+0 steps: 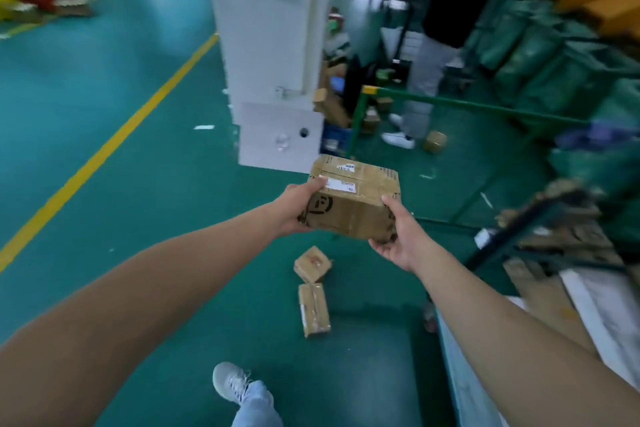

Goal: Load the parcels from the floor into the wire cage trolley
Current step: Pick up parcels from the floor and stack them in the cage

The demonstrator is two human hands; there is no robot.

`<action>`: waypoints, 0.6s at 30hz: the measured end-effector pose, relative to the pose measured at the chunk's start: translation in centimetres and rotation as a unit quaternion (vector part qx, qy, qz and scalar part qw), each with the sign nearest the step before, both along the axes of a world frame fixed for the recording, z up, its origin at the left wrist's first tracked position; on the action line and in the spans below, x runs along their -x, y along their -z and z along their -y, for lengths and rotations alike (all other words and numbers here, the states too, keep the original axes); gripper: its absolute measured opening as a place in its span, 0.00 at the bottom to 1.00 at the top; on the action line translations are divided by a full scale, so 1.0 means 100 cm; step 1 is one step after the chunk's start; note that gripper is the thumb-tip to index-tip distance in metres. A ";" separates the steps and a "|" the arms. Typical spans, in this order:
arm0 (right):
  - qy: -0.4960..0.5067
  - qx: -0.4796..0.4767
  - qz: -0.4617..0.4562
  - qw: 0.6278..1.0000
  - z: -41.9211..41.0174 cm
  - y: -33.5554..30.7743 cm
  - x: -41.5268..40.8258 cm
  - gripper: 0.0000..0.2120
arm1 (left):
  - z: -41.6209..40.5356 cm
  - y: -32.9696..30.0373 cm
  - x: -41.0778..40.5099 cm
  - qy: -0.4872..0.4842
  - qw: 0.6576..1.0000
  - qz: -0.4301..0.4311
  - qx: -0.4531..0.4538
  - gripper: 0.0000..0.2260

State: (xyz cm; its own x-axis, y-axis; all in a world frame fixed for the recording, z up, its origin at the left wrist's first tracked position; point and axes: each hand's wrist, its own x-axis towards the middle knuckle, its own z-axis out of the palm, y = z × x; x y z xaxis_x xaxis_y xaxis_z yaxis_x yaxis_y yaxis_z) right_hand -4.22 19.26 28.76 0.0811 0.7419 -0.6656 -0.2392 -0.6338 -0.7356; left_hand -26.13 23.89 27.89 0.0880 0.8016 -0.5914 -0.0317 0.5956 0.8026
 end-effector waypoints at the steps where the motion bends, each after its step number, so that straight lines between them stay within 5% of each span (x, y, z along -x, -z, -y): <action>1: 0.031 0.001 0.000 1.000 0.023 -0.004 -0.030 0.19 | 0.009 -0.003 -0.033 0.028 1.000 0.003 -0.001 0.25; 9: 0.287 -0.010 -0.014 0.958 0.188 -0.023 -0.205 0.16 | 0.089 -0.025 -0.261 0.257 0.966 0.008 -0.009 0.21; 18: 0.467 -0.018 -0.010 0.884 0.307 -0.028 -0.314 0.15 | 0.150 -0.026 -0.441 0.486 0.874 0.015 -0.006 0.21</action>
